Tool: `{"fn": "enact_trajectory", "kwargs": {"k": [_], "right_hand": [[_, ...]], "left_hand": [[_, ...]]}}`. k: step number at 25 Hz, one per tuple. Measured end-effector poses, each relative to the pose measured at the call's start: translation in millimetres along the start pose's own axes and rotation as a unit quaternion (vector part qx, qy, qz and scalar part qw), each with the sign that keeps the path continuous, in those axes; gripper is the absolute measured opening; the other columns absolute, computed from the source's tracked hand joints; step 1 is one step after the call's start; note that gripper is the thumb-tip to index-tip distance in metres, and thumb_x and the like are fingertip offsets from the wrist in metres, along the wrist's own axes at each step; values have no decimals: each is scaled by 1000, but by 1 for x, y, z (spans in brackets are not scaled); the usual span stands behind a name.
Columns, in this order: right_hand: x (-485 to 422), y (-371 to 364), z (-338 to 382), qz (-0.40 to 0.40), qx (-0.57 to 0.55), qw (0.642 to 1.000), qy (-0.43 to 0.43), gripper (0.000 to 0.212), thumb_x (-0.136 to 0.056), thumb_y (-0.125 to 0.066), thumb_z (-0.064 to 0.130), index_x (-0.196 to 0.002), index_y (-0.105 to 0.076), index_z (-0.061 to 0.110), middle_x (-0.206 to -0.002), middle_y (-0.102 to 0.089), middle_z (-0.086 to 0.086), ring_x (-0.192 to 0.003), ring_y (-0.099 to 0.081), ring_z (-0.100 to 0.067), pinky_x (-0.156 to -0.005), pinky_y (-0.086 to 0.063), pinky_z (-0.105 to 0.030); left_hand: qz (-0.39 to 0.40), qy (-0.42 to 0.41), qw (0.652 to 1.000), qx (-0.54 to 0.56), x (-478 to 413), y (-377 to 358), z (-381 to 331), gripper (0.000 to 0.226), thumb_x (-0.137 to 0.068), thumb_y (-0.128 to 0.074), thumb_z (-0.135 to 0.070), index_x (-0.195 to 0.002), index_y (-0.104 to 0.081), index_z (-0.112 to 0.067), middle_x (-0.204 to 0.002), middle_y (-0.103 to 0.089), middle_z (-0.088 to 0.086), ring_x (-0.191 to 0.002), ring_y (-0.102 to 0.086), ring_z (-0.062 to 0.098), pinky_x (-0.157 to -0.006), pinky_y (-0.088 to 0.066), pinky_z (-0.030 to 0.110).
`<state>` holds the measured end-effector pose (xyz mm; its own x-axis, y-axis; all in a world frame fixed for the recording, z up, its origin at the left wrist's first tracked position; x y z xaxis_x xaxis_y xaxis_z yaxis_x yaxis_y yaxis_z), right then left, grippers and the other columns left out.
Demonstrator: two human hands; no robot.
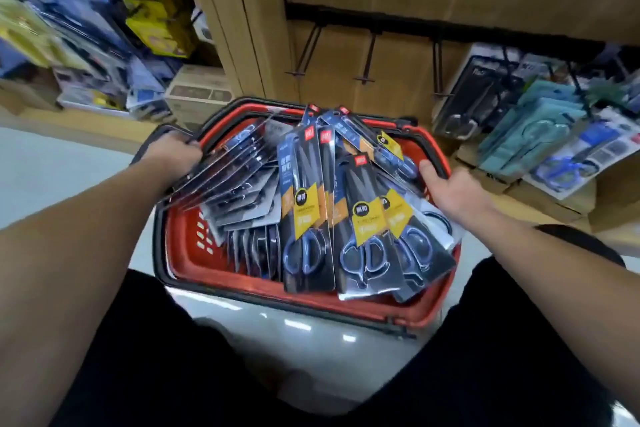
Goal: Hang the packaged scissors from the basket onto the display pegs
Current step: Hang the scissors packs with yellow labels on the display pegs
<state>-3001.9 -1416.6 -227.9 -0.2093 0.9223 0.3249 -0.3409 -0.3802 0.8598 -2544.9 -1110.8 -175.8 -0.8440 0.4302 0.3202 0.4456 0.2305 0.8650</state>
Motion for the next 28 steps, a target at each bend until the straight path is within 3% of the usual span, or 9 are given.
{"fn": "enact_trajectory", "kwargs": {"k": [4, 8, 12, 16, 19, 21, 23, 25, 28], "right_hand": [[-1, 4, 3, -21, 8, 1000, 6, 84, -95, -30, 82, -121, -50, 5, -111, -66, -21, -103, -65, -41, -89, -53, -46], [3, 0, 5, 0, 34, 999, 12, 83, -95, -25, 83, -120, -47, 6, -83, -57, -6, -84, -60, -33, -75, -50, -42], [14, 9, 10, 67, 132, 989, 15, 89, -94, -16, 85, -129, -42, 7, -100, -61, -12, -90, -68, -34, -77, -56, -42], [50, 69, 77, -77, 159, 964, 199, 67, -97, -27, 80, -112, -55, 20, -104, -63, -1, -100, -66, -28, -74, -50, -38], [87, 37, 99, 89, 31, 965, 245, 68, -86, -42, 89, -97, -62, 25, -94, -72, 3, -88, -69, -19, -77, -57, -37], [105, 8, 99, 148, 110, 951, 247, 80, -73, -45, 98, -109, -63, 28, -108, -71, 6, -100, -67, -18, -84, -56, -38], [107, -2, 99, 153, 134, 948, 246, 89, -72, -55, 94, -128, -60, 26, -129, -68, 4, -118, -64, -20, -94, -55, -40], [104, -1, 100, 161, 60, 956, 236, 92, -73, -68, 84, -139, -58, 21, -141, -64, 2, -127, -61, -19, -102, -52, -39], [98, 2, 103, 155, -36, 962, 221, 97, -71, -80, 73, -147, -55, 19, -148, -59, 3, -136, -56, -17, -108, -49, -36]], "left_hand": [[11, -6, 1000, -21, 8, 4, -37, 60, -110, -43, -46, -136, -61, 4, -138, -60, 33, -127, -58, 48, -108, -49, 47], [40, -94, 986, -130, 34, -11, -93, 68, -106, -37, -62, -145, -56, -9, -138, -59, 27, -128, -57, 47, -111, -47, 51], [-2, -265, 959, -104, 85, -26, -164, 58, -104, -53, -51, -145, -55, -9, -151, -50, 19, -142, -45, 40, -118, -38, 49], [86, -303, 947, -68, 144, -78, -180, 66, -108, -45, -53, -159, -36, -12, -169, -29, 14, -156, -28, 33, -123, -30, 44], [67, -252, 964, -48, 157, -92, -158, 71, -108, -24, -62, -169, -9, -30, -177, -5, 10, -162, -10, 31, -128, -20, 51], [3, -232, 967, -101, 161, -84, -151, 67, -107, -18, -63, -164, -26, -28, -164, -36, 21, -151, -35, 38, -120, -35, 56], [-24, -230, 954, -193, 166, -81, -147, 72, -105, -15, -66, -158, -34, -20, -118, -70, 18, -130, -56, 40, -118, -35, 57], [17, -239, 945, -223, 174, -85, -143, 88, -99, -19, -75, -165, -19, -17, -84, -67, 5, -121, -63, 36, -124, -24, 57], [41, -264, 938, -222, 182, -85, -147, 106, -87, -35, -86, -164, -19, -15, -73, -56, -6, -105, -66, 30, -116, -35, 49]]}}
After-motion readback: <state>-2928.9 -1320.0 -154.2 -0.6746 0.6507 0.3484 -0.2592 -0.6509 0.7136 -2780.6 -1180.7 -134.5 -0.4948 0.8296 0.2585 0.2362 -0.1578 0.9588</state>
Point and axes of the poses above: each hand's wrist, its own x-axis away from the middle knuckle, its own y-axis out of the back of the hand, z = x × y, the point moved 10 cm from there along -x, towards the middle knuckle
